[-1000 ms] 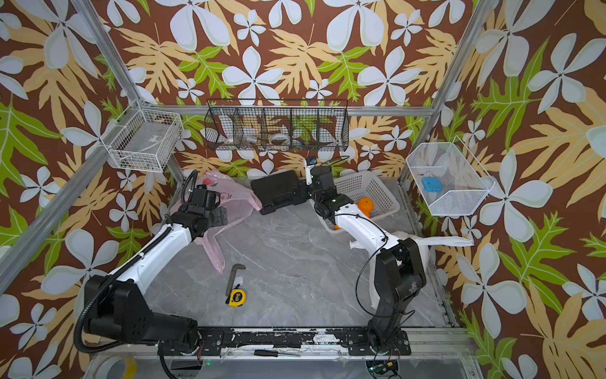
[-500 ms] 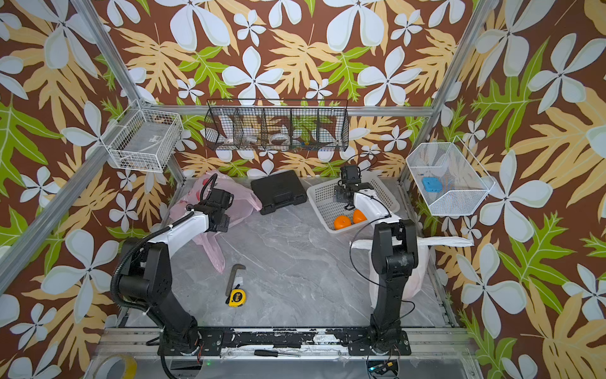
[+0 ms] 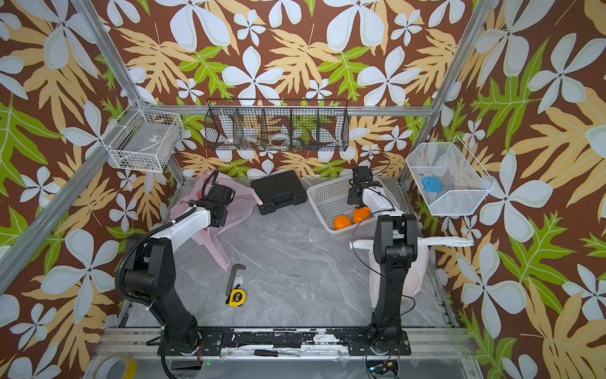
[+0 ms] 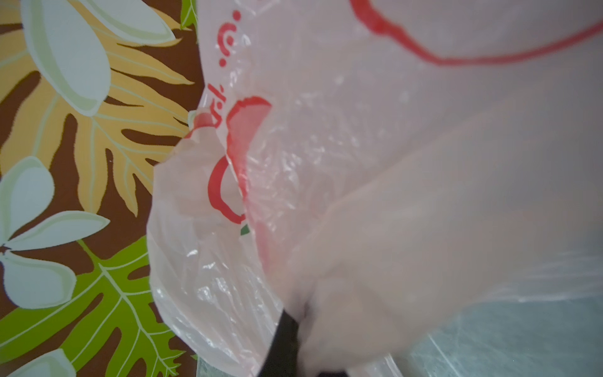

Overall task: Place the oranges into plastic bags & tie knots
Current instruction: Open the plastic bag at the center of the board.

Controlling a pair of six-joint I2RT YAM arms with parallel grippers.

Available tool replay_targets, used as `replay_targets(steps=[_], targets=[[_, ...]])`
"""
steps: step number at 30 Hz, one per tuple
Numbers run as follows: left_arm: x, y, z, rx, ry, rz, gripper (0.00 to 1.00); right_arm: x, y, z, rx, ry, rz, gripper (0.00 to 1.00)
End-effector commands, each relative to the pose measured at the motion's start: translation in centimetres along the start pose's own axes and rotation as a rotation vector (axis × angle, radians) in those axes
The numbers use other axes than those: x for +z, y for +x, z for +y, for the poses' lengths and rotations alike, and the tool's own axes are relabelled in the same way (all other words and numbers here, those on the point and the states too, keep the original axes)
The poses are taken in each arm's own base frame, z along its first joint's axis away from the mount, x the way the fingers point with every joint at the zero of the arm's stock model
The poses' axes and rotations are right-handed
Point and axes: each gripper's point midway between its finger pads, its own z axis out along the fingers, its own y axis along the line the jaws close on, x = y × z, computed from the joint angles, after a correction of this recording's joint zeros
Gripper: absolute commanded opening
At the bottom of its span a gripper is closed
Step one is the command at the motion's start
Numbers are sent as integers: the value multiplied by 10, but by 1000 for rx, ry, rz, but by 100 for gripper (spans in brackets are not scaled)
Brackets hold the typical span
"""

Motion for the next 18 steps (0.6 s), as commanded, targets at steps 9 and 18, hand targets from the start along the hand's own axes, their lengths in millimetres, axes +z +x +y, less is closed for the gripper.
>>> replay_targets(steps=[9,18], targets=[[-73,-15,-34,-134,401,51,0,32,-5,2,-32,-31,43,91],[-150,-25,-69,-210,823,61,0,44,9,10,-50,-68,107,88]])
